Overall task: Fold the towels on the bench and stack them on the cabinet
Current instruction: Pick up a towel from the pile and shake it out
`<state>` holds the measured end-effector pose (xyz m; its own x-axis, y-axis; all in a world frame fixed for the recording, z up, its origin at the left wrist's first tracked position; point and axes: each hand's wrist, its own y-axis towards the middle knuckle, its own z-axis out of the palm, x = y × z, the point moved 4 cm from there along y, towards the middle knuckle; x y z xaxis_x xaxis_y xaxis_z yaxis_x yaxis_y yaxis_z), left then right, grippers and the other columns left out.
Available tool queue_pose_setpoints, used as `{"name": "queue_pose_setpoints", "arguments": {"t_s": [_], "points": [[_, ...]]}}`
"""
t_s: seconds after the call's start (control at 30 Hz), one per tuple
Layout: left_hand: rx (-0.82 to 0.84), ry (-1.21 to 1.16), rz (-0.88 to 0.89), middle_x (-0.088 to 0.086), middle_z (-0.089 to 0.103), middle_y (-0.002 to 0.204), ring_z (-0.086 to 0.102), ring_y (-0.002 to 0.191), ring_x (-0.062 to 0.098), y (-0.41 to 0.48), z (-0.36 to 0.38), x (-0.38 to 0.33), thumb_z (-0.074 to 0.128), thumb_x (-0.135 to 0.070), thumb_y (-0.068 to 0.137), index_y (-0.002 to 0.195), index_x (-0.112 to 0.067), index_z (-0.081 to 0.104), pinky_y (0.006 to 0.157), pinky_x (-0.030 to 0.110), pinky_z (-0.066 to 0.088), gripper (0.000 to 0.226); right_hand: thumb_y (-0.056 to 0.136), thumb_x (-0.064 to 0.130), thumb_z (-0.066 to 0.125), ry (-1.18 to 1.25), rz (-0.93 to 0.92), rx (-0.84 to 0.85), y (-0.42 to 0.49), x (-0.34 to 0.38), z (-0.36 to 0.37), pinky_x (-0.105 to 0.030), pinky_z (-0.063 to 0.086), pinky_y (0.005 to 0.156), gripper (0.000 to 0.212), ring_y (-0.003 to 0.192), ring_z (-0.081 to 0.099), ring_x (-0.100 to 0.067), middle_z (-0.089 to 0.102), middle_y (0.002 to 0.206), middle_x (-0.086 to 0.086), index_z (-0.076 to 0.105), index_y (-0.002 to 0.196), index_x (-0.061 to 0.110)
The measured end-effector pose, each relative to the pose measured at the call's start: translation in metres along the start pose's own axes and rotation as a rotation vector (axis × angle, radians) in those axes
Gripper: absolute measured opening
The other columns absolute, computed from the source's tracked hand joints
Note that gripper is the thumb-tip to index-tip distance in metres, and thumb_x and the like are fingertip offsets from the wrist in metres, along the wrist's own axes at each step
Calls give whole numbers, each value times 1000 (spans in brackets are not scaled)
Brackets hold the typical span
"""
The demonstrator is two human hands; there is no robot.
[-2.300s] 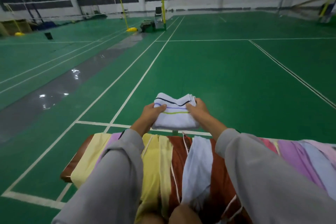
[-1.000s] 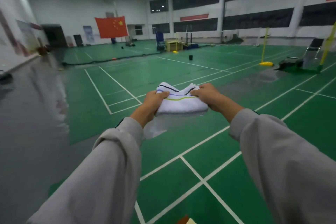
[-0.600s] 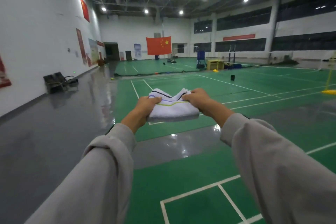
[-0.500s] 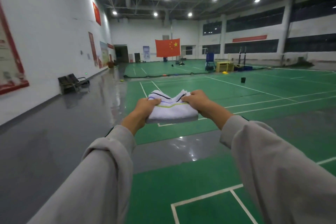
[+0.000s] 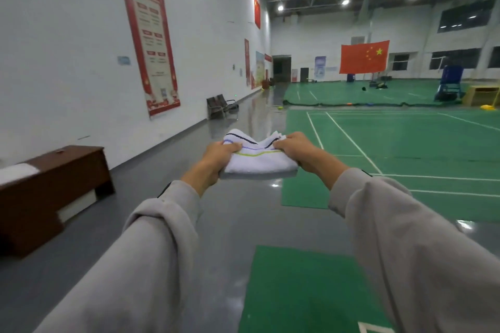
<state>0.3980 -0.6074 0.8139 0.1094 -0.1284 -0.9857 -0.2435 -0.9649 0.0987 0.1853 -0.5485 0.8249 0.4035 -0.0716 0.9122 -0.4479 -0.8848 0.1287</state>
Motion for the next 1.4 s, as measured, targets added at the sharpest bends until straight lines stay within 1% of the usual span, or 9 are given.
{"name": "queue_pose_setpoints", "arguments": {"t_s": [0.17,0.3,0.43,0.57,0.77,0.9,1.13,1.3,1.4], "points": [[-144,24,-62,11,73,112,70,95,24,42,-126,43,71,-20,95,119,-7,68,84,32,56,27,90,11,69,20,-36,177,48,32,146,-23,39,50,7,68,54,-17,61,81,-7,67,91,5],[-250,41,-97,0,69,93,66,79,12,79,-216,63,67,-19,97,110,-13,64,61,22,52,14,88,17,69,39,-73,321,96,57,261,-23,43,55,20,72,59,-17,69,96,-12,71,104,3],[-371,37,-101,9,74,113,71,90,19,125,-308,84,71,-19,94,117,-8,69,73,26,57,25,86,15,70,72,-134,438,145,101,368,-29,51,67,15,81,65,-23,72,101,-15,71,98,6],[-491,23,-114,8,73,107,70,88,18,159,-393,104,69,-16,96,101,-14,69,76,27,56,6,82,17,71,87,-172,538,183,139,479,-36,56,80,30,99,70,-28,73,106,-15,70,108,2],[-655,2,-150,1,72,93,69,78,12,197,-534,147,70,-15,96,106,-13,69,60,20,56,11,87,16,65,75,-209,703,201,183,647,-25,46,60,25,83,66,-22,72,104,-13,69,110,5],[-714,7,-190,11,75,114,73,99,25,225,-638,190,72,-18,94,111,-12,70,92,40,59,18,92,12,63,65,-241,763,210,210,765,-25,43,58,3,73,59,-17,65,89,-7,62,89,11],[-784,10,-226,6,71,101,69,83,15,283,-842,228,68,-14,97,111,-9,66,71,24,55,14,88,15,65,82,-267,861,232,289,986,-31,52,73,11,87,68,-25,73,102,-14,68,95,7],[-834,43,-271,11,73,117,70,107,26,323,-974,255,71,-16,94,118,-6,69,99,39,56,26,89,16,65,77,-270,915,244,342,1117,-35,54,77,6,95,68,-27,70,102,-12,62,93,12],[-856,44,-303,11,73,118,71,107,27,348,-1042,277,72,-17,93,123,-5,68,99,40,56,32,91,15,65,84,-280,944,253,368,1188,-30,52,72,5,95,67,-25,68,100,-8,61,89,17]]}}
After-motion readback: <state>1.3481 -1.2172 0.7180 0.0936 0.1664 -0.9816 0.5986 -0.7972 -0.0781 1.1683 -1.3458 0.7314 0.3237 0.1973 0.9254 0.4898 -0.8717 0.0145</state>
